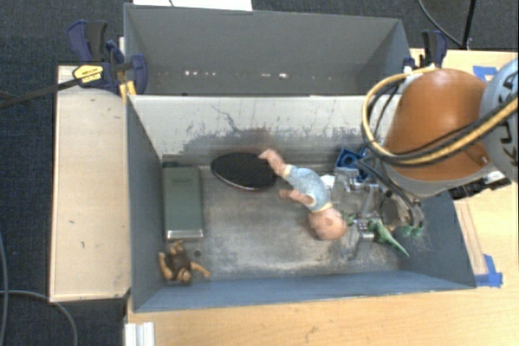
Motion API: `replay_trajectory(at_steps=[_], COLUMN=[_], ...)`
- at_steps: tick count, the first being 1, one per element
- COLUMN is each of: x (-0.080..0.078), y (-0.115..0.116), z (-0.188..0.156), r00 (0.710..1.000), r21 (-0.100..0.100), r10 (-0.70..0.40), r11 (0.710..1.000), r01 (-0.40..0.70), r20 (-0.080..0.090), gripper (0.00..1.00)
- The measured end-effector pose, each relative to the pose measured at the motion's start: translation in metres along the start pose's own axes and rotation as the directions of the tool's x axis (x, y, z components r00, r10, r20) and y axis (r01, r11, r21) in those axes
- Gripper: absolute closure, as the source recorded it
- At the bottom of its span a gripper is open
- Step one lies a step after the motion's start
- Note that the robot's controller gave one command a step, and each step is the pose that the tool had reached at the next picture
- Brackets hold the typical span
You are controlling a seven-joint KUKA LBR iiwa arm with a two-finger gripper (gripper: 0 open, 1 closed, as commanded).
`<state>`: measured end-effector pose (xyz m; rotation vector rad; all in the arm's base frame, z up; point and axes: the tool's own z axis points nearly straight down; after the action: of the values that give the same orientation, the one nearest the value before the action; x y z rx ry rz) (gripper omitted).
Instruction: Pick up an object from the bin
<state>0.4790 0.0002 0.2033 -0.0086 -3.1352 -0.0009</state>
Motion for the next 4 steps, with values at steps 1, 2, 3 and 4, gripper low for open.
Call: replay_trajectory(at_steps=[1,2,3,4], x=[-0.002,-0.024,-0.055,-0.066], y=[0.000,-0.004,-0.016,-0.018], z=[-0.004,0.057,0.050,0.030], r00=[1.000,0.997,0.984,0.981], r21=[0.000,-0.001,-0.001,-0.002], r10=[0.000,0.079,0.175,0.196], r11=[1.000,0.997,0.985,0.981], r01=[0.000,-0.079,-0.175,-0.196], r20=[0.009,0.014,0.006,0.010], gripper=[0.00,0.00,0.00,0.00])
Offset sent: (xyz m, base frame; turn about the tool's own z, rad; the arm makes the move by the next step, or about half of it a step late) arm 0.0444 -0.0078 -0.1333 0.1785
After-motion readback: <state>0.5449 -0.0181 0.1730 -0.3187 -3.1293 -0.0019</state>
